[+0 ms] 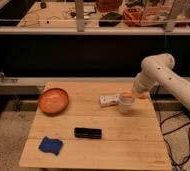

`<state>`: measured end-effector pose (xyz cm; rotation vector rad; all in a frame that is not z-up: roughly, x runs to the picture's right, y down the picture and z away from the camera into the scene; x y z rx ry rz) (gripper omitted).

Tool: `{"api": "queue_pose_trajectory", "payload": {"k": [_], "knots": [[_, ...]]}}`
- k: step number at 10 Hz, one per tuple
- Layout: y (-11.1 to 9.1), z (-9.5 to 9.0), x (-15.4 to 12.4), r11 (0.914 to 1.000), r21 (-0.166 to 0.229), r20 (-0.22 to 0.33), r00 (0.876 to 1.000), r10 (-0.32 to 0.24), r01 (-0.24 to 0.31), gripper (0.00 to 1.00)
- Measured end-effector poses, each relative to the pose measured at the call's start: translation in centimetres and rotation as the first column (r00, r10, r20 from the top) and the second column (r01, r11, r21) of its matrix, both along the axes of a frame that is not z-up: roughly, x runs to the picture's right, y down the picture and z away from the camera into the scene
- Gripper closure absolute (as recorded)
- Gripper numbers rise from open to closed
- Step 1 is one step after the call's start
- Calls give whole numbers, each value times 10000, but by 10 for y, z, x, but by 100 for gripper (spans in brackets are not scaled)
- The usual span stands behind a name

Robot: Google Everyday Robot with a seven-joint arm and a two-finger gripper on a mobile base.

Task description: Place the pepper in the ceramic cup

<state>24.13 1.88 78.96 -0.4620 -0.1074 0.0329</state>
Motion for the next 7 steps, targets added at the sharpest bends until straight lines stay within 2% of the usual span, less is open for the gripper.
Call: {"api": "queue_pose_trajectory", "payload": {"k": [7], "knots": [[1, 0, -1, 9999, 138, 125, 9999, -105, 103, 95]]}}
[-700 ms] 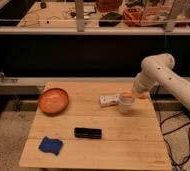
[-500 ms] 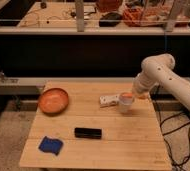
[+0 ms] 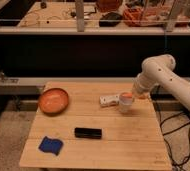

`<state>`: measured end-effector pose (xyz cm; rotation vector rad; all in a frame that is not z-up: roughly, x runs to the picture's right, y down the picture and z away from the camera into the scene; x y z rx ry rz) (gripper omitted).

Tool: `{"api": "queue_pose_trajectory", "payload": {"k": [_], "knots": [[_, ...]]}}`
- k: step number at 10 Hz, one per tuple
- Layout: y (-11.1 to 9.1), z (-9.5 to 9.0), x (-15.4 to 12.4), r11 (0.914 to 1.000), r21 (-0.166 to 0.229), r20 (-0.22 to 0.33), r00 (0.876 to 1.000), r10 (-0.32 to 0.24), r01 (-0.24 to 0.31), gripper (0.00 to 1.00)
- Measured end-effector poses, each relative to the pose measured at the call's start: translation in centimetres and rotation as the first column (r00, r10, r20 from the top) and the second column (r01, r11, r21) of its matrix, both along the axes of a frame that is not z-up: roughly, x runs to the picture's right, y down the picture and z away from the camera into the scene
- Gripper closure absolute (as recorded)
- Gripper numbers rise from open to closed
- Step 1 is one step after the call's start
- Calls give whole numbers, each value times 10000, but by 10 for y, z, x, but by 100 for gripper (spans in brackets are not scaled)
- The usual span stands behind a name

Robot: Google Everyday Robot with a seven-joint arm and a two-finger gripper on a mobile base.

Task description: Place the pepper in the ceramic cup

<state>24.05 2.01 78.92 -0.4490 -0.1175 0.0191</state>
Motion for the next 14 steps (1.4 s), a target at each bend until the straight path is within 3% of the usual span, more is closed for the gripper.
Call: {"api": "queue_pose_trajectory", "payload": {"k": [14], "knots": [[2, 0, -3, 9996, 177, 210, 9996, -209, 205, 95]]}}
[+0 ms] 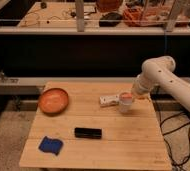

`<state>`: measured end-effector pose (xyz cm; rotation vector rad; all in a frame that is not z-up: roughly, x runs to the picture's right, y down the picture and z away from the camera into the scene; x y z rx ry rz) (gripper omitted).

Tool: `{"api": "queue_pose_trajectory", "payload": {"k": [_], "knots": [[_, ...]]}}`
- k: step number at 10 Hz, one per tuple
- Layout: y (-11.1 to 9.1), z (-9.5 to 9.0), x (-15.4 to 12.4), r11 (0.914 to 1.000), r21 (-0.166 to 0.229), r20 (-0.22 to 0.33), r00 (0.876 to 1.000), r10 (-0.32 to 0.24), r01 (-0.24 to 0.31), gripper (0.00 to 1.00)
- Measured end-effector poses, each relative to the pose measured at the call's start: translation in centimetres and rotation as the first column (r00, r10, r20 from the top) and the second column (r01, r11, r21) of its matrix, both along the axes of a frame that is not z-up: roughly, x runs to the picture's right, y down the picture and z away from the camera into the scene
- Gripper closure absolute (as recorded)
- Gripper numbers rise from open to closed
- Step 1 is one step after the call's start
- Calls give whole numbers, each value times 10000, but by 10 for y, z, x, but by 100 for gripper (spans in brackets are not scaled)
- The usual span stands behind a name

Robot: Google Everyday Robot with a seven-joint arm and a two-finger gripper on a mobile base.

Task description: Place the pepper in the ceramic cup

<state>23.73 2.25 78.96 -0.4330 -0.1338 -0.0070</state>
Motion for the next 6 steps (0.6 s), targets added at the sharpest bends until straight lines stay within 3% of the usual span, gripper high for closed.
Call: {"api": "queue_pose_trajectory", "payload": {"k": [6], "knots": [[1, 1, -2, 9999, 49, 62, 9999, -102, 102, 95]]}}
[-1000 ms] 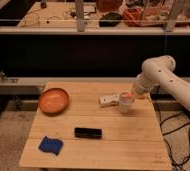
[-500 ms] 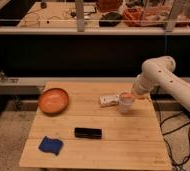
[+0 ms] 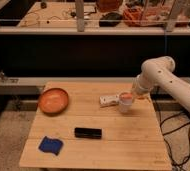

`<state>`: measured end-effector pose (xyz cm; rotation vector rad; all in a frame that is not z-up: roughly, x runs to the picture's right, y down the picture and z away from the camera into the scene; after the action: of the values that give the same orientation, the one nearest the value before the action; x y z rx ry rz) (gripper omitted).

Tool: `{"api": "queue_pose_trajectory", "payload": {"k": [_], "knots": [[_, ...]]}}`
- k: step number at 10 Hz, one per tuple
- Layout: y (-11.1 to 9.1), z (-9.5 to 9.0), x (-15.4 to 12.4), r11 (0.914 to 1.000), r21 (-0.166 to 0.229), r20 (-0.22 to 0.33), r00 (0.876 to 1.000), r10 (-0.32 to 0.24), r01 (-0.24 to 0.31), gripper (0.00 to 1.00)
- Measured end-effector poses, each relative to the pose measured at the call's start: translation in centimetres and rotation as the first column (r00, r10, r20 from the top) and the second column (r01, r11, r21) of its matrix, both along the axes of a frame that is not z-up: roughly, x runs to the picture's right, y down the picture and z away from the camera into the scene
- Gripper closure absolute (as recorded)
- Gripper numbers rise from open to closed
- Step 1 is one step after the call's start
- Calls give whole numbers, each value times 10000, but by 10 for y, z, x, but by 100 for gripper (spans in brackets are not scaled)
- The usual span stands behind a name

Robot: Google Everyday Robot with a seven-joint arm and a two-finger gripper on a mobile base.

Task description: Place the pepper in the ceramic cup

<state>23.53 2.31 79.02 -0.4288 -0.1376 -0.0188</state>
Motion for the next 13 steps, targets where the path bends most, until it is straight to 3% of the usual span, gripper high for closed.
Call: {"api": "queue_pose_trajectory", "payload": {"k": [13], "knots": [[2, 2, -5, 9997, 69, 123, 9996, -250, 249, 95]]}}
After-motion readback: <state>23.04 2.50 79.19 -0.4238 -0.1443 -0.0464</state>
